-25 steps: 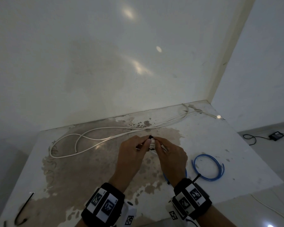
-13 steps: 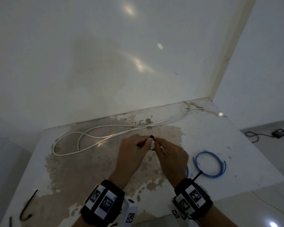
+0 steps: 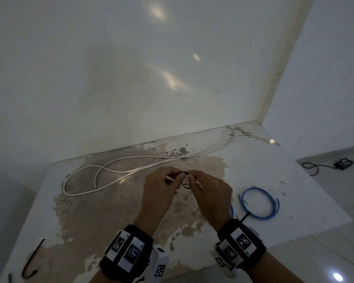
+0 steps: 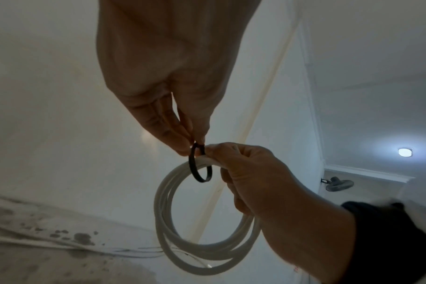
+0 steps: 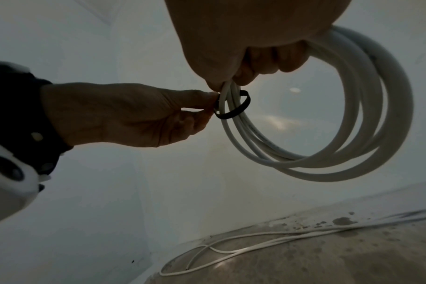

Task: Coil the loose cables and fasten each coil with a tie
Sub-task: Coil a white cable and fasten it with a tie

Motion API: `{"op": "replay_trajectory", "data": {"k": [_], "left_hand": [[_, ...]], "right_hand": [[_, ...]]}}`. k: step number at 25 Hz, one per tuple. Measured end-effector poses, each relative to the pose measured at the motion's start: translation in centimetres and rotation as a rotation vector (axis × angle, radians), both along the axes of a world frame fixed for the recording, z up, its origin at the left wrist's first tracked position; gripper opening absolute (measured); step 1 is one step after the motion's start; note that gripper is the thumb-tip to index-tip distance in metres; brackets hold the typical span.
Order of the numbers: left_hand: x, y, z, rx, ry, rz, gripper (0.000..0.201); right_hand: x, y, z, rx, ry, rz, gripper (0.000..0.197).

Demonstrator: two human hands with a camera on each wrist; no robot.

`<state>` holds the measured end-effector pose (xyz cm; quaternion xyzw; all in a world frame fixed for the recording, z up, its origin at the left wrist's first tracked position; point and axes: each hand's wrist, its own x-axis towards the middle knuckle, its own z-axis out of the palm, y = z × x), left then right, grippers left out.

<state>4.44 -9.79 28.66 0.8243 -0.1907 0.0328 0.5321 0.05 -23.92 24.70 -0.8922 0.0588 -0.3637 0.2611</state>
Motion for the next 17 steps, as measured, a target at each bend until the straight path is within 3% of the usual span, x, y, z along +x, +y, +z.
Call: {"op": "replay_trajectory", "data": {"k": [5, 9, 12, 17], "left_hand": [[0.1, -0.2, 0.1, -0.235, 0.391, 0.011, 0.007], [0.5, -0.3, 0.1, -0.255, 0.497, -0.012, 0.013], [1.2, 0.0, 0.1, -0.177, 0.423, -0.074, 0.008], [2.0, 1.2, 1.2, 0.067, 0.099, -0.259, 0.008]], "right_hand": [[-0.2, 0.1, -0.5, 0.033, 0.043, 0.007, 0.032], [-0.2, 0.1, -0.9, 0.182, 0.089, 0.058, 0.035], [-0.3, -0.1, -1.2, 0.304, 0.164, 0.182, 0.034], [-0.5, -0.2, -0.9, 0.548, 0.22, 0.396, 0.021]]}}
